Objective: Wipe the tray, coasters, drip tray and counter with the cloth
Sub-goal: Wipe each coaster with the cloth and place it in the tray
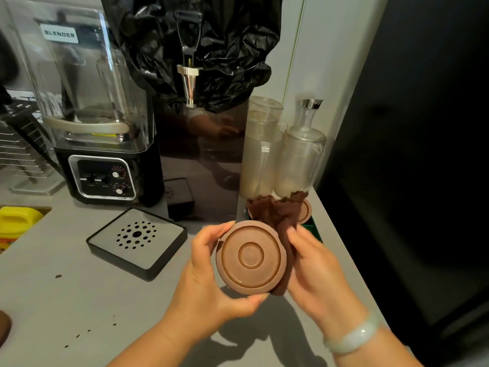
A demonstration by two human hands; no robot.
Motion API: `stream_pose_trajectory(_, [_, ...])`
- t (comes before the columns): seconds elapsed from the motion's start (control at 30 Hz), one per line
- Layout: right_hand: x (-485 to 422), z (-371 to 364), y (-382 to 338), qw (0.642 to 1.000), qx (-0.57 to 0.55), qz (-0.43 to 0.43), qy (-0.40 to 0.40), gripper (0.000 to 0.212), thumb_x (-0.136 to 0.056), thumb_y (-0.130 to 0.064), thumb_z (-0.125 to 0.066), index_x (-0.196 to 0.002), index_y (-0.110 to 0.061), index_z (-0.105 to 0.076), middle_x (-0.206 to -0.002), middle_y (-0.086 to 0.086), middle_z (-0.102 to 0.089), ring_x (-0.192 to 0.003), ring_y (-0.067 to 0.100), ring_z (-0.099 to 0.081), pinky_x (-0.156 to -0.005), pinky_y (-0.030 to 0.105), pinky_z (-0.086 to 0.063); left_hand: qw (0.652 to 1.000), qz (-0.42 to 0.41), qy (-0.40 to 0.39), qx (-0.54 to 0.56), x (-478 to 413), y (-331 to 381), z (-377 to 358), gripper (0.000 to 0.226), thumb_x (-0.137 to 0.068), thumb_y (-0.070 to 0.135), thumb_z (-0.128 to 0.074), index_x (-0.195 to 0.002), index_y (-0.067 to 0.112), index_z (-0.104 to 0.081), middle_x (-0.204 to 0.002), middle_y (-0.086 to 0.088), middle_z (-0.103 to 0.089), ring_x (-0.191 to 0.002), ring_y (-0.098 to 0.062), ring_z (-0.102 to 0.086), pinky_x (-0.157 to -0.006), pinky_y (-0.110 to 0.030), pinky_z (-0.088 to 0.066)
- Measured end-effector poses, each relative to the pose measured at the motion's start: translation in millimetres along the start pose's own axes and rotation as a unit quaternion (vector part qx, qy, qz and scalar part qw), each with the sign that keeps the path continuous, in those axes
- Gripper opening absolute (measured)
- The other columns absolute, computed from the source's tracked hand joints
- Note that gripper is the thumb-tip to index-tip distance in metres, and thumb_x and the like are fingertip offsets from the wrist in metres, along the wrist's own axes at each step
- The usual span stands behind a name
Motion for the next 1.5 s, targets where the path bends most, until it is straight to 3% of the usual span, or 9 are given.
stream_pose_trajectory(0.2, [3.4, -8.1, 23.4, 0.974, -0.158, -0.13, -0.103, 0.07, -0.09, -0.062, -0.033, -0.125, -0.007, -0.059, -0.132, 0.019, -0.056, -0.123, 0.032, -0.053, -0.103, 0.045, -0.044, 0.999, 0.03, -0.018, -0.011, -12.7, 3.6, -10.8, 0.101, -0.047, 0.052, -0.085, -0.125, 0.055, -0.021, -0.131, 0.031, -0.043, -0.126, 0.0, -0.045, -0.099, -0.01, -0.036])
stream_pose_trajectory(0.33, [1.1, 1.9, 28.0, 0.97, -0.158, -0.155, -0.101, 0.071, -0.092, -0.06, -0.034, -0.133, -0.004, -0.05, -0.139, 0.021, -0.048, -0.131, 0.033, -0.044, -0.112, 0.046, -0.031, 0.997, 0.044, -0.049, -0.041, -17.0, 0.7, -17.7, 0.1, -0.047, 0.055, -0.081, -0.123, 0.061, -0.016, -0.128, 0.037, -0.036, -0.125, 0.002, -0.042, -0.101, -0.02, -0.038])
stream_pose_trajectory(0.67, [-0.6, 71.4, 15.0, 0.979, 0.185, -0.074, 0.041, 0.013, -0.088, -0.02, -0.063, -0.096, -0.015, -0.072, -0.09, 0.016, -0.075, -0.083, 0.033, -0.072, -0.06, 0.035, -0.058, 0.983, 0.088, -0.12, -0.11, 12.6, -34.8, -33.6, 0.107, -0.049, 0.055, -0.079, -0.119, 0.07, 0.0, -0.133, 0.024, -0.038, -0.122, 0.0, -0.043, -0.102, -0.018, -0.038])
stream_pose_trajectory(0.77, [6.0, 94.2, 34.0, 0.922, 0.363, -0.123, 0.045, 0.015, -0.088, -0.025, -0.064, -0.091, -0.012, -0.071, -0.083, 0.01, -0.076, -0.077, 0.027, -0.073, -0.068, 0.037, -0.058, 0.977, 0.142, -0.122, -0.106, 20.2, -51.9, -37.7, 0.108, -0.043, 0.059, -0.08, -0.112, 0.072, 0.003, -0.123, 0.031, -0.036, -0.117, 0.0, -0.043, -0.094, -0.011, -0.036])
stream_pose_trajectory(0.97, [1.8, 105.3, 40.6, 0.679, 0.733, -0.031, 0.035, 0.063, -0.069, -0.087, -0.027, -0.059, -0.031, -0.056, -0.059, -0.014, -0.057, -0.058, -0.002, -0.049, -0.066, 0.026, -0.041, 0.969, 0.176, -0.138, -0.104, 30.5, -70.0, -45.4, 0.109, -0.038, 0.069, -0.079, -0.114, 0.067, -0.002, -0.12, 0.041, -0.03, -0.117, 0.0, -0.045, -0.096, -0.016, -0.04])
stream_pose_trajectory(1.1, [-11.8, 92.1, 29.4, 0.879, 0.474, -0.039, 0.041, 0.031, -0.079, -0.059, -0.059, -0.089, -0.031, -0.068, -0.081, -0.01, -0.072, -0.072, -0.001, -0.066, -0.07, 0.021, -0.052, 0.969, 0.181, -0.133, -0.104, 23.8, -69.3, -54.2, 0.108, -0.038, 0.071, -0.078, -0.116, 0.068, -0.002, -0.119, 0.044, -0.029, -0.116, 0.002, -0.043, -0.093, -0.011, -0.037])
stream_pose_trajectory(1.17, [-20.7, 84.7, 36.5, 0.923, 0.374, -0.091, 0.029, 0.014, -0.085, -0.027, -0.067, -0.098, -0.021, -0.067, -0.077, 0.003, -0.072, -0.059, 0.008, -0.065, -0.055, 0.019, -0.05, 0.97, 0.181, -0.121, -0.104, 18.1, -68.7, -60.4, 0.107, -0.04, 0.07, -0.077, -0.116, 0.069, -0.003, -0.12, 0.042, -0.031, -0.116, 0.002, -0.044, -0.089, -0.009, -0.037])
stream_pose_trajectory(1.33, [-61.8, 93.5, 37.3, 0.951, 0.286, -0.055, 0.103, 0.011, -0.084, -0.002, -0.067, -0.092, -0.009, -0.068, -0.062, 0.006, -0.068, -0.045, 0.012, -0.055, -0.044, 0.024, -0.046, 0.961, 0.206, -0.137, -0.126, -2.5, -75.4, -71.6, 0.112, -0.053, 0.069, -0.075, -0.133, 0.061, 0.004, -0.148, 0.021, -0.029, -0.136, -0.007, -0.033, -0.107, -0.026, -0.034])
stream_pose_trajectory(1.5, [-135.4, 125.0, 15.1, 0.896, 0.395, 0.04, 0.198, 0.014, -0.082, -0.015, -0.07, -0.096, -0.017, -0.067, -0.076, 0.001, -0.07, -0.069, 0.019, -0.066, -0.065, 0.034, -0.057, 0.94, 0.24, -0.184, -0.16, -13.4, -96.8, -66.2, 0.095, -0.073, 0.065, -0.065, -0.147, 0.044, -0.009, -0.157, 0.017, -0.02, -0.141, -0.008, -0.025, -0.112, -0.029, -0.028])
Point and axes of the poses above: each hand's wrist, its own x-axis away from the middle knuckle, its own z-axis out of the back of the hand, y = z × x, the point moved 4 cm from there along -x, towards the middle knuckle
